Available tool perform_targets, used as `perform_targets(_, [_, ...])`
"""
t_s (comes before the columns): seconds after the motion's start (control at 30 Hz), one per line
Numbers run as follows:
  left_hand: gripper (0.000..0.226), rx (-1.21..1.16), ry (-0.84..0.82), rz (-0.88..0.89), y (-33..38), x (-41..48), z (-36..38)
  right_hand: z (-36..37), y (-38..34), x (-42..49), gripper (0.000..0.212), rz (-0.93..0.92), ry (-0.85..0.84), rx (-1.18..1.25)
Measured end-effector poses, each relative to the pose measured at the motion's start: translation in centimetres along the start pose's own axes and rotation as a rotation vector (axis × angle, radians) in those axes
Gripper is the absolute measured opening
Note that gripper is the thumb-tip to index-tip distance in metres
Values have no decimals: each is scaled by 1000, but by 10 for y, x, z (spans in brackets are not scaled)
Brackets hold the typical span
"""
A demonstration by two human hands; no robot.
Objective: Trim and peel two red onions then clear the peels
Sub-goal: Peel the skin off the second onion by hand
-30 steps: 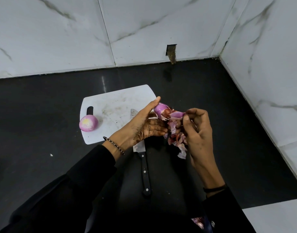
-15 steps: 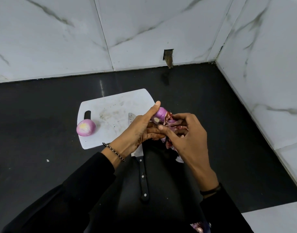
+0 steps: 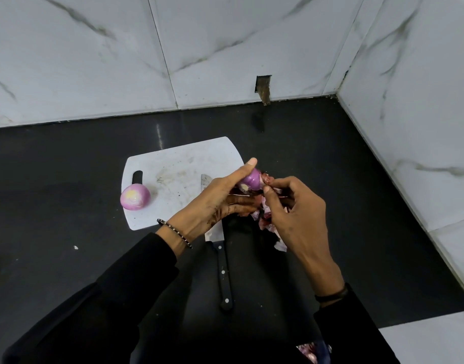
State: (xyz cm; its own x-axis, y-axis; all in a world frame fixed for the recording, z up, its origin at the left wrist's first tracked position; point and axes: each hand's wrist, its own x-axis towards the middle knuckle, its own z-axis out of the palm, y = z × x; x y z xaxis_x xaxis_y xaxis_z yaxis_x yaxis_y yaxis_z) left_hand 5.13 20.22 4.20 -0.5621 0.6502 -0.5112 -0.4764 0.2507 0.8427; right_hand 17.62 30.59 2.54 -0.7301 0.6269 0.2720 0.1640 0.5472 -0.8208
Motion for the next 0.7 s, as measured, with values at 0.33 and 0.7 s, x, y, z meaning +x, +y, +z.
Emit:
perform_targets(0.33, [50,-63,39,40,2,-1,-4,-9,-12,1,4,350,27,488])
perform_targets(0.7, [51,-97,82,-32,-4,6,-6,-13,-5,-1,6,417,102,602])
